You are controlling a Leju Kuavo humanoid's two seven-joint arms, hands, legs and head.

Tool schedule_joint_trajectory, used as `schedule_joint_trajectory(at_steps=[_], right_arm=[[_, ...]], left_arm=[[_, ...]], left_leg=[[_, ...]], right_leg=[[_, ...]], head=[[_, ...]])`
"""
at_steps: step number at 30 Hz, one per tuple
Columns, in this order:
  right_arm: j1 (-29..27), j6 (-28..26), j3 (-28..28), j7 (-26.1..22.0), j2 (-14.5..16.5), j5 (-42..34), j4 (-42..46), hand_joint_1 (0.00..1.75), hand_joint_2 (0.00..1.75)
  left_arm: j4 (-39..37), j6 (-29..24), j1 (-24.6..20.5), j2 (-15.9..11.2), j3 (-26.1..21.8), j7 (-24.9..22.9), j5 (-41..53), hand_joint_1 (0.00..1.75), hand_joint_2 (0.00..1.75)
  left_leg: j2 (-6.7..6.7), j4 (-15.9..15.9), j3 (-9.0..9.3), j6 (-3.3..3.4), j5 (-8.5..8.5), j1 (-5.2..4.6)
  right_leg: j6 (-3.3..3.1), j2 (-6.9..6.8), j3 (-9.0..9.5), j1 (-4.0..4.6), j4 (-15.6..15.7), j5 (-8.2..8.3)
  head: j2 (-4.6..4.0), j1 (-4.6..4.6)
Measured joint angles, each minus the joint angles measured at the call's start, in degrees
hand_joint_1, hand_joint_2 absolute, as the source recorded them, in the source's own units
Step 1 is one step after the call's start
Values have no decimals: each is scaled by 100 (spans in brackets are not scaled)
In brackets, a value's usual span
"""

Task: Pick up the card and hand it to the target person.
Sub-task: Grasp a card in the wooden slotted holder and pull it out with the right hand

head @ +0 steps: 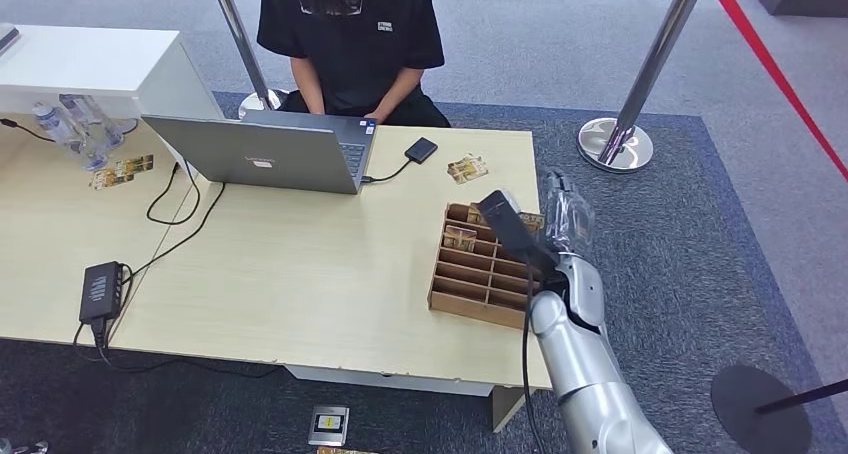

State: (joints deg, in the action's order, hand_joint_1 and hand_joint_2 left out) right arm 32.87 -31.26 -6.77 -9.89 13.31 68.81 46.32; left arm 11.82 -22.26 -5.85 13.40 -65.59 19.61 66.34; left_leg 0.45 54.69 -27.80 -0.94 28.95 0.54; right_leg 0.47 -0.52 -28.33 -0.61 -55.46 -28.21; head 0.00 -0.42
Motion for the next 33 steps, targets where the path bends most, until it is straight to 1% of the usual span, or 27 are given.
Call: schedule_joint_trajectory(at_steps=[2, 6, 11, 16, 22, 30, 33], right_arm=[[0, 32, -33, 72, -14, 44, 14, 12, 175], [0, 158, -104, 284, -54, 194, 19, 22, 175], [0, 280, -181, 466, -109, 299, 19, 27, 175], [-2, 301, -203, 591, -174, 372, 19, 49, 175], [-18, 310, -222, 708, -243, 422, 20, 58, 175], [-21, 370, -222, 774, -299, 469, 37, 61, 175], [-21, 379, -222, 800, -313, 480, 36, 66, 175]], left_arm=[[0, -1, 0, 0, 0, 0, 0, 0, 0], [0, -2, 0, 0, 0, 0, 1, 0, 0], [0, 1, -1, 0, 0, 0, 15, 0, 0], [0, 1, -2, 0, 0, -1, 31, 0, 0], [0, 1, -2, 0, 0, -19, 66, 0, 0], [0, 2, -2, 0, 0, -39, 75, 0, 0], [0, 1, -3, 0, 0, -46, 84, 0, 0]], left_leg=[[0, 0, 0, 0, 0, 0], [0, 0, 0, 0, 0, 0], [0, 0, 0, 0, 0, 0], [0, 0, 0, 0, 0, 0], [0, 0, -1, 0, 0, 0], [0, 0, -1, 0, 0, 0], [0, 0, -2, 0, 0, 0]], right_leg=[[0, 0, 0, 0, 0, 0], [0, 0, 0, 0, 0, 0], [0, 0, 0, 0, 0, 0], [0, 0, -1, 0, 0, 0], [0, 0, -1, 0, 1, 0], [0, 0, -2, 0, 1, 0], [0, 0, -2, 0, 1, 0]], head=[[0, -1], [0, 1], [0, 0], [0, 0], [0, 0], [0, 0], [0, 0]])
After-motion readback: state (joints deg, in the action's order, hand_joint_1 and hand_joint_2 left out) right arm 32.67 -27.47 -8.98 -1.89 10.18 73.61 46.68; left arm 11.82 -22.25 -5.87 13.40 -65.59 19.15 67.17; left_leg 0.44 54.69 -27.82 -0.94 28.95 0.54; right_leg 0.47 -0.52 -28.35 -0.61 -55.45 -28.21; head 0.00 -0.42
